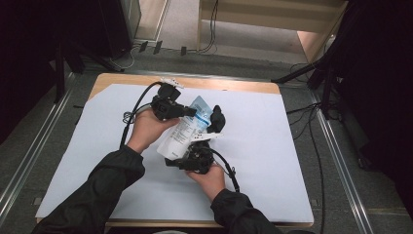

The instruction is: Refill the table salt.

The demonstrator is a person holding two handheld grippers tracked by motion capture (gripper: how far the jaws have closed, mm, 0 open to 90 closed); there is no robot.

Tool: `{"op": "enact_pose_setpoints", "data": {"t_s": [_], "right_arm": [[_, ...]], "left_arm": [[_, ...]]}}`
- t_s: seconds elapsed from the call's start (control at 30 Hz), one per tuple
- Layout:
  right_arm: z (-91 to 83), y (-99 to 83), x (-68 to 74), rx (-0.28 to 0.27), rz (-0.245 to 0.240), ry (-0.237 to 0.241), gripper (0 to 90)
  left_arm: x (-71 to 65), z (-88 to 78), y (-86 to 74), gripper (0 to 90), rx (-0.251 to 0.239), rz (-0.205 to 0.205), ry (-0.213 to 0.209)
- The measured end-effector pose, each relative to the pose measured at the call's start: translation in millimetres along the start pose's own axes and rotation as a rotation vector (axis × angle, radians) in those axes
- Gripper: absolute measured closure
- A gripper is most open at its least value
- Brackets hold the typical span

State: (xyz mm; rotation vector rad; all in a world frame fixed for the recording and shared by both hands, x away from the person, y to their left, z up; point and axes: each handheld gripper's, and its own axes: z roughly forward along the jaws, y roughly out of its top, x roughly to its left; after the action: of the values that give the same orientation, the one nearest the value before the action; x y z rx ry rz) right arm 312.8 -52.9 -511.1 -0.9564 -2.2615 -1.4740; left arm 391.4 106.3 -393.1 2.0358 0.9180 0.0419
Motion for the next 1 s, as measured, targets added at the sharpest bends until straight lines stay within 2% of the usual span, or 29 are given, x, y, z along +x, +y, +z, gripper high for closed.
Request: {"op": "enact_pose_setpoints", "data": {"t_s": [0.07, 0.27, 0.47, 0.6, 0.77, 1.0], "right_arm": [[-0.5, -0.9, -0.6, 0.003, 0.001, -0.004, 64.7], [-1.9, -3.9, 1.1, 0.021, -0.041, -0.029, 64.7], [-4.9, -6.0, -0.4, 0.023, -0.042, -0.041, 64.1], [-7.1, -8.4, -2.0, 0.031, -0.033, -0.047, 63.1], [-9.3, -16.8, -4.8, 0.033, -0.017, -0.062, 63.6], [-10.8, -20.3, -2.6, 0.051, -0.035, -0.073, 63.7]], "left_arm": [[0.0, -0.7, -1.3, 90.0, -0.009, -0.002, -0.009], [-0.7, -4.7, -5.5, 90.0, -0.014, -0.009, -0.025], [0.2, -7.2, -4.7, 90.0, -0.018, -0.012, -0.039], [0.6, -9.5, -4.1, 90.0, -0.021, -0.037, -0.069], [-1.3, -10.7, -3.4, 90.0, -0.026, -0.046, -0.081], [-7.2, -13.0, -5.5, 90.0, -0.025, -0.036, -0.089]]}}
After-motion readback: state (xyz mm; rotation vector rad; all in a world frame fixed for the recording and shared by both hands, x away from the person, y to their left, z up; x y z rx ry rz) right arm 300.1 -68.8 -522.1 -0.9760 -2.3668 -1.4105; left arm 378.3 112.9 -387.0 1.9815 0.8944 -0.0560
